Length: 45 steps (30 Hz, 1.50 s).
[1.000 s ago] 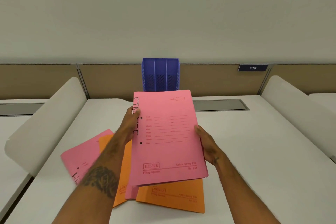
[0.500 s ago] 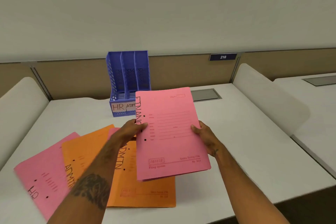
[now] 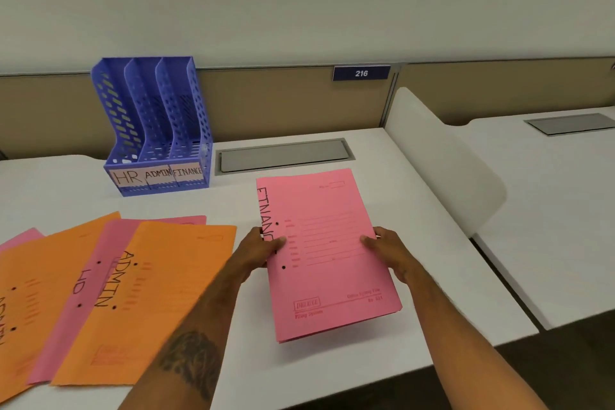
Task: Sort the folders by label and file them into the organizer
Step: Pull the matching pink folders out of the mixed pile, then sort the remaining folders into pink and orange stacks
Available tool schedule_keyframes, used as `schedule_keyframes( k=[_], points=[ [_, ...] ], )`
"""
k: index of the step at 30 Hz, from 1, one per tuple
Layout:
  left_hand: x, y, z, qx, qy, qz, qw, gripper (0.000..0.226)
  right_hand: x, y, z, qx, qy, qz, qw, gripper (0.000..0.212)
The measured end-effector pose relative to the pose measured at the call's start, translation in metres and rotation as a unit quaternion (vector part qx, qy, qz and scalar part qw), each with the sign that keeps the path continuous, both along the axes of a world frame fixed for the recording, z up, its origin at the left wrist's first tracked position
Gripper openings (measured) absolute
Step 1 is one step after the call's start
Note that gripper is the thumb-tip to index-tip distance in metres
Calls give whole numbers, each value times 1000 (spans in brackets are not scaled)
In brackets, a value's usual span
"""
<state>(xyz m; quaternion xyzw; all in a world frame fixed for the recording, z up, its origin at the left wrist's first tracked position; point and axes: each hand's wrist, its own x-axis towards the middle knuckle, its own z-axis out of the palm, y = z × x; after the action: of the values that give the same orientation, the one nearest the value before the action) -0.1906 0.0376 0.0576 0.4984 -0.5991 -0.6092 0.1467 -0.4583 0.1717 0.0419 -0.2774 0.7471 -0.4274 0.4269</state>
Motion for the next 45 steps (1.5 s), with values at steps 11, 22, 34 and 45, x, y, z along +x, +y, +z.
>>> schedule_keyframes(
  k=[11, 22, 34, 45],
  points=[
    [-91, 18, -70, -12, -99, -7, 995, 40, -65, 23, -44, 106, 83, -48, 990, 40],
    [-115, 2, -144, -14, -183, 8, 983, 80, -70, 17, -61, 179, 191, -33, 965, 35],
    [-66, 15, -56, -261, -293, -39, 919, 84, -34, -7, -40, 181, 385, 22, 905, 70],
    [103, -9, -31, -399, -439, -57, 803, 96, 107, -70, -27, 59, 517, 189, 833, 88]
  ],
)
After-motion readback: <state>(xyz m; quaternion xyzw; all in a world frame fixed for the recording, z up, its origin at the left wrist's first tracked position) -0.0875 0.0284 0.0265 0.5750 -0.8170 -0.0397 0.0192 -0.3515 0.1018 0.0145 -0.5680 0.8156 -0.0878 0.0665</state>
